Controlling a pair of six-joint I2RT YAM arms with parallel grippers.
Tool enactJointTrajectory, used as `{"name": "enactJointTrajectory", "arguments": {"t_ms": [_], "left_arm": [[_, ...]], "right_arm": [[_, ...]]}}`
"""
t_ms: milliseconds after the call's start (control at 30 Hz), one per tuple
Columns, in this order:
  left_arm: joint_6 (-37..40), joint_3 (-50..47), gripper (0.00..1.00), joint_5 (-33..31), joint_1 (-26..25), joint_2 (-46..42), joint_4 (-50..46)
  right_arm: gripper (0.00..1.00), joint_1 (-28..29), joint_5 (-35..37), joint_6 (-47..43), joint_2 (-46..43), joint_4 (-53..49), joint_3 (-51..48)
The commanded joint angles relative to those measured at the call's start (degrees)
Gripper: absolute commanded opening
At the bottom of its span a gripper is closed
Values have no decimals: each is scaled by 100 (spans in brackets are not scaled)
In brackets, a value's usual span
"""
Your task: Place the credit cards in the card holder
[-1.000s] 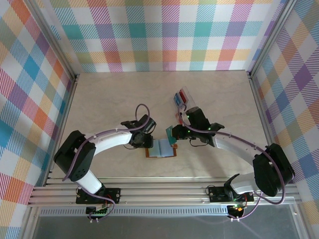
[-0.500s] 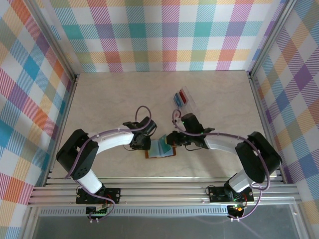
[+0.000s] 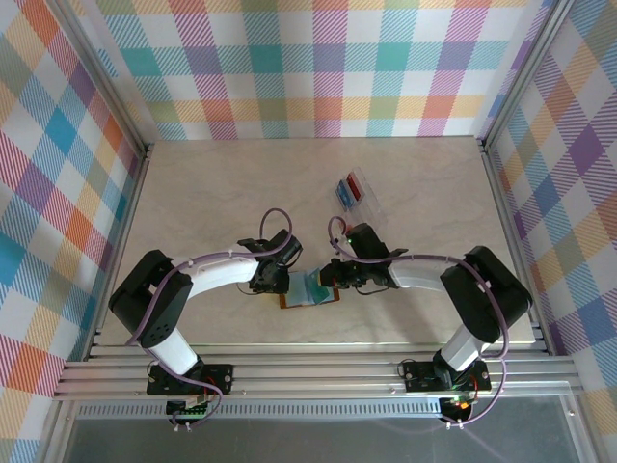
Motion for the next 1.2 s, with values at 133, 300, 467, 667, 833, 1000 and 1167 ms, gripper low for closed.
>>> {"name": "enactJointTrajectory", "arguments": {"t_ms": [133,300,467,667,833,1000,1167], "left_arm": [[-63,-160,41,-88,-44,123,-65],[-64,-186,41,-56,-52,155,-47],[-60,-185,40,-38,-52,151,-38],[-63,-259,40,17,-49,117,-25],[-55,-403,37,25,-51,57,6],[-44,-491,35,103,-47,73,84],[-11,-528,32,151,-52,130,115]], "right_arm": [[0,32,-487,86,289,265,191],[0,32,-740,161,470,518,228],[0,31,-872,200,615,671,257],[0,32,-792,295,829,854,353],[0,32,-425,302,949,911,389],[0,109,-7,267,1010,884,375],[0,211,195,263,1100,986,347]]}}
